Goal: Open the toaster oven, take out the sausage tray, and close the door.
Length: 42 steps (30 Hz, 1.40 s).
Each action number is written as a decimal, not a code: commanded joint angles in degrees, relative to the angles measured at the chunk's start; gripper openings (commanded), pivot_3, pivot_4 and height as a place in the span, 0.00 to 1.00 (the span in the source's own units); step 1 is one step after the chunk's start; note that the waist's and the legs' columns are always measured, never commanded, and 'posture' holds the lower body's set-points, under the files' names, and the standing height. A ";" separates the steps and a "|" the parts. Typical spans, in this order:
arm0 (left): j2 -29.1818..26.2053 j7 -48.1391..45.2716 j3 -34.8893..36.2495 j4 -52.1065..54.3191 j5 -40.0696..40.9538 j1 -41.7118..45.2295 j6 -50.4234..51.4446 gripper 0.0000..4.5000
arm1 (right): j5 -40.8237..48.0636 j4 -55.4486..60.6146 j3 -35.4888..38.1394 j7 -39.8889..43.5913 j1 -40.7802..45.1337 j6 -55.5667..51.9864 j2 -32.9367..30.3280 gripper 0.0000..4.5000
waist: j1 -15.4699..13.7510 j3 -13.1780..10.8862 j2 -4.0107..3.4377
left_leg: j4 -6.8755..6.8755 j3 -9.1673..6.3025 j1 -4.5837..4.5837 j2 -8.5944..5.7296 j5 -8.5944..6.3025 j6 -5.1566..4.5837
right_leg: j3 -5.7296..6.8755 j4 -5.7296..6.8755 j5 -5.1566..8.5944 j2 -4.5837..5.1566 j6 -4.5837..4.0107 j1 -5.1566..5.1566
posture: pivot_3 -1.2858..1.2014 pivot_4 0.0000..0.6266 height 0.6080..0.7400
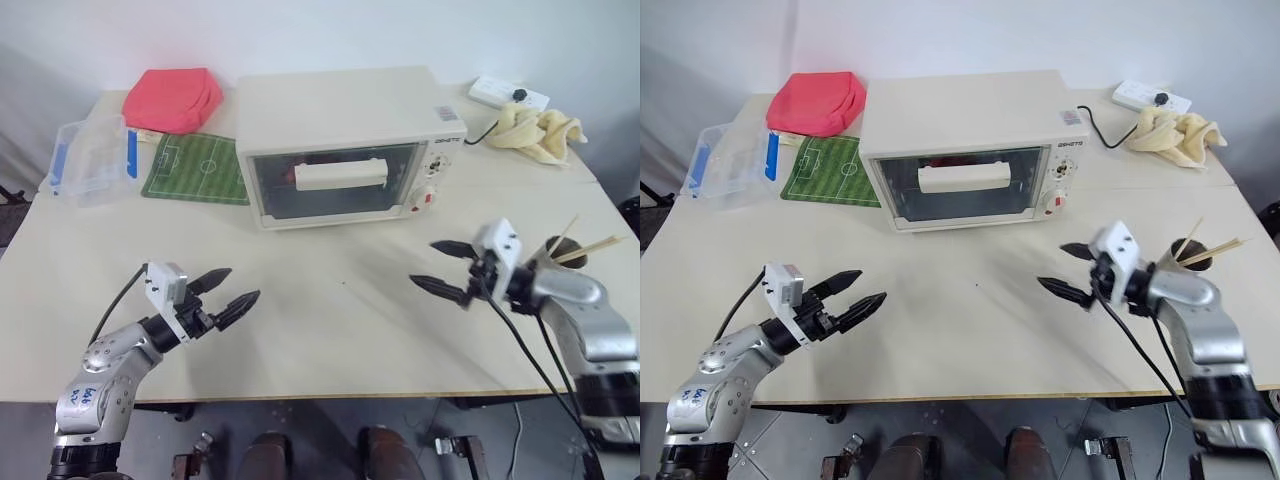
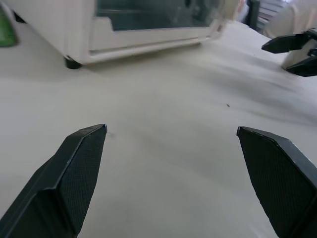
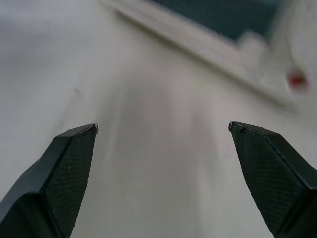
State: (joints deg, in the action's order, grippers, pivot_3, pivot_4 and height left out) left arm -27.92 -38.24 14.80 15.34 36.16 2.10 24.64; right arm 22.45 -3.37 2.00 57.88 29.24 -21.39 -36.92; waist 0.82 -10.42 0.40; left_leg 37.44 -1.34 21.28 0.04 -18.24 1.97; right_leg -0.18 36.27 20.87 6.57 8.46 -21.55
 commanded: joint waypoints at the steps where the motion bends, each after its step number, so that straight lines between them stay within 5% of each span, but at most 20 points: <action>1: -0.16 -0.49 2.53 3.41 3.24 -0.24 0.00 1.00 | 1.07 -1.10 -1.53 1.73 4.88 -1.64 1.09 0.99 | -0.03 0.00 0.00 | -0.01 -0.06 -0.01 0.01 -0.01 0.01 | 0.02 0.06 0.00 0.02 0.00 0.00 | 0.52 0.24 1.00; 12: -1.73 -1.46 8.14 4.65 6.74 -1.49 0.18 1.00 | -3.20 -18.90 -5.43 6.96 23.71 7.80 8.62 0.99 | 0.87 0.00 0.00 | 0.05 -0.21 0.06 -0.05 -0.04 0.03 | 0.17 0.25 0.00 0.03 0.01 -0.01 | 0.52 0.24 1.00; 30: -8.80 -3.54 12.03 -1.23 14.55 4.97 7.17 1.00 | 0.35 -4.66 -7.90 21.38 15.42 1.84 2.36 0.99 | 0.85 0.00 0.00 | 0.04 -0.49 0.20 -0.07 -0.07 0.07 | 0.51 0.24 0.00 0.07 0.00 -0.01 | 0.52 0.24 1.00; 33: -10.70 -6.80 13.24 -3.92 17.25 6.45 8.91 0.88 | -1.67 -4.94 -9.36 21.79 13.64 4.42 2.34 1.00 | 0.97 0.00 0.00 | 0.01 -0.50 0.20 -0.05 -0.08 0.09 | 0.53 0.23 0.00 0.06 0.00 -0.01 | 0.52 0.24 1.00; 42: -15.02 -15.54 10.18 -14.05 16.20 17.12 10.03 0.30 | -2.02 -4.22 -10.02 21.52 13.27 5.05 3.39 1.00 | 0.98 0.00 0.00 | 0.08 -0.54 0.20 -0.06 -0.09 0.11 | 0.63 0.27 0.00 0.05 0.00 0.00 | 0.52 0.24 1.00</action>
State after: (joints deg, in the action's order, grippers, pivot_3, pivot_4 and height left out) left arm -41.84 -52.14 25.42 1.97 52.64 18.16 34.73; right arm 20.12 -9.73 -7.48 78.68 42.14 -16.74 -33.77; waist 1.80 -10.42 0.41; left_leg 37.52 -1.88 21.48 -0.01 -18.33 2.08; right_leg 0.48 36.53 20.87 6.62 8.47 -21.55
